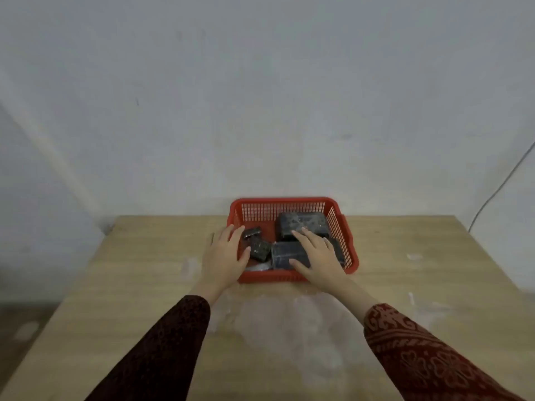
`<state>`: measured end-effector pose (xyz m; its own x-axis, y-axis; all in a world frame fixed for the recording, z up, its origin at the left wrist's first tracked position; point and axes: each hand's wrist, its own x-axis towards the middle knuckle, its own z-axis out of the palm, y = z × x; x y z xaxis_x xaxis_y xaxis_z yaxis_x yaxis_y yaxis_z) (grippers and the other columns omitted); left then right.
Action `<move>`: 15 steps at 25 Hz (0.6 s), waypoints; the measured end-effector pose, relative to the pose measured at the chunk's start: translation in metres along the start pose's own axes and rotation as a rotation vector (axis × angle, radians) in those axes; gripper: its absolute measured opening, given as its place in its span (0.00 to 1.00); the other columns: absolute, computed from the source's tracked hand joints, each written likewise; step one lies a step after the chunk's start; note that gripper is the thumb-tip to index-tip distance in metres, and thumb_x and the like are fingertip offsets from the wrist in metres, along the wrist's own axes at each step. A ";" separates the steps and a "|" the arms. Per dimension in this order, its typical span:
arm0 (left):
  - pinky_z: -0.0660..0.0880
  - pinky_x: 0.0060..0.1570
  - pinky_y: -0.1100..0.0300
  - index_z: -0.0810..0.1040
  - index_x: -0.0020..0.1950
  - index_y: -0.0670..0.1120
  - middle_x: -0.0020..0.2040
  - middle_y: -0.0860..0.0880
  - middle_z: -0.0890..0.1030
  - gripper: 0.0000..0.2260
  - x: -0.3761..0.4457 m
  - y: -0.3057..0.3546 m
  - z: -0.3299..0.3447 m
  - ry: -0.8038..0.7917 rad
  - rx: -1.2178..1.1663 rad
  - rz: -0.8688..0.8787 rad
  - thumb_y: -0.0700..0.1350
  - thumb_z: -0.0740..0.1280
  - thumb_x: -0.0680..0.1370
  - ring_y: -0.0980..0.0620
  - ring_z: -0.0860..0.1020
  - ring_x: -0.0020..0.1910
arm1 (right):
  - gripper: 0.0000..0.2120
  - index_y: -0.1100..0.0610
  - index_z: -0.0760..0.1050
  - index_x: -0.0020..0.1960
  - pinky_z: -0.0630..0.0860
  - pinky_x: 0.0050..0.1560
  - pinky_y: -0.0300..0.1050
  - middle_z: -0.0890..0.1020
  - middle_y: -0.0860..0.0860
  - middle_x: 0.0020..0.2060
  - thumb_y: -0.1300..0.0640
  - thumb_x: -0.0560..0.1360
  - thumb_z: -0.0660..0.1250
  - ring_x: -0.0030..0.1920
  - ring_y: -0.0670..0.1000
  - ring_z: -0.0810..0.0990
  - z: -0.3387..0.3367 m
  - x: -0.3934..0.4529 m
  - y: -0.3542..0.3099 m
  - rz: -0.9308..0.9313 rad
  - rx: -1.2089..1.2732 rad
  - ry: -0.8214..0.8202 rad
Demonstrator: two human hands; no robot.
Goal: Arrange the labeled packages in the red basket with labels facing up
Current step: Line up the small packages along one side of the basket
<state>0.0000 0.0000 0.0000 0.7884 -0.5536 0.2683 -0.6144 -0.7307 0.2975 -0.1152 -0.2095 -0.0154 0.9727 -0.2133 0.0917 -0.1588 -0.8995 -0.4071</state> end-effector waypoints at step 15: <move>0.55 0.74 0.44 0.71 0.70 0.45 0.74 0.42 0.66 0.18 0.006 -0.030 0.059 -0.069 -0.190 -0.028 0.48 0.58 0.81 0.44 0.58 0.76 | 0.10 0.54 0.77 0.48 0.62 0.48 0.48 0.81 0.49 0.41 0.54 0.80 0.57 0.44 0.54 0.77 0.074 -0.006 0.003 0.053 -0.169 0.131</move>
<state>0.0251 -0.0051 -0.0610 0.8012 -0.5654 0.1959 -0.5822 -0.6611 0.4733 -0.1094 -0.1829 -0.0842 0.9336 -0.3000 0.1958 -0.2462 -0.9344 -0.2576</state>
